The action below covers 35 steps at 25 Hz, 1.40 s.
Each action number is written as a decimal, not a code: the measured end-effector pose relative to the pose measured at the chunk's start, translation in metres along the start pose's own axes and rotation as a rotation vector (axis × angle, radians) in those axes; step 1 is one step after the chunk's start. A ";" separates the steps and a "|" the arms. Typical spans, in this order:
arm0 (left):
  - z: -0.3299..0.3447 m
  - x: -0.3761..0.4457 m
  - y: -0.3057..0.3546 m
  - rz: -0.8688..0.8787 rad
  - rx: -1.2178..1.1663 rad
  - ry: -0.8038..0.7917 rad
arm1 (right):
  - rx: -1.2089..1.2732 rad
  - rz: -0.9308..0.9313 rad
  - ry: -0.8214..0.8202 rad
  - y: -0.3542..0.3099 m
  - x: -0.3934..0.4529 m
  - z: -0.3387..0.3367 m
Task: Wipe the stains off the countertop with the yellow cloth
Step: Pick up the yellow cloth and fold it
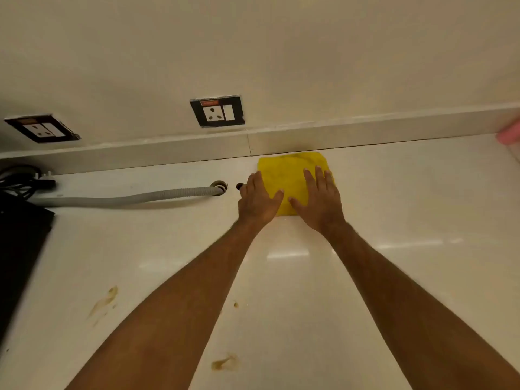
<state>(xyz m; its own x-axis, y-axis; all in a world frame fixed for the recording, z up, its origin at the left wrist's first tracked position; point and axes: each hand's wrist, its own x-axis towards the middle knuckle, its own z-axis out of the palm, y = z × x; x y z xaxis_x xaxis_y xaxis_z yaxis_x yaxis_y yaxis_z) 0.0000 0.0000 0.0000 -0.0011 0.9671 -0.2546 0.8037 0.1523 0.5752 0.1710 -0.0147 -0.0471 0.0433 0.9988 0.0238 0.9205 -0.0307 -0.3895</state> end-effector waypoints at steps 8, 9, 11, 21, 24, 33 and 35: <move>0.017 0.049 -0.002 -0.422 -0.658 -0.174 | -0.034 0.033 -0.141 0.009 0.014 0.031; 0.017 0.048 0.000 -0.382 -0.666 -0.176 | -0.011 0.045 -0.155 0.010 0.014 0.030; 0.015 0.044 0.004 -0.299 -0.660 -0.145 | 0.068 0.074 -0.187 0.013 0.015 0.029; -0.002 -0.115 0.004 0.103 -0.560 -0.088 | 1.347 0.556 -0.330 -0.040 -0.099 -0.048; -0.001 -0.185 -0.009 0.209 -0.466 -0.112 | 1.734 0.662 -0.380 -0.054 -0.153 -0.046; -0.013 -0.316 -0.081 0.756 0.065 -0.066 | 2.107 0.656 -0.409 -0.121 -0.262 -0.023; -0.024 -0.336 -0.106 0.803 0.157 -0.057 | 2.056 0.651 -0.432 -0.141 -0.280 -0.021</move>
<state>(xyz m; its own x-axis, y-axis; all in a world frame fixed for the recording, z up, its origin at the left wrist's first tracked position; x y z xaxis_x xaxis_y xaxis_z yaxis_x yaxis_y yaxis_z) -0.0989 -0.3356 0.0436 0.6368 0.7570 0.1465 0.6207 -0.6160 0.4850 0.0374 -0.2911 0.0206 -0.2456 0.8237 -0.5111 -0.7658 -0.4881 -0.4187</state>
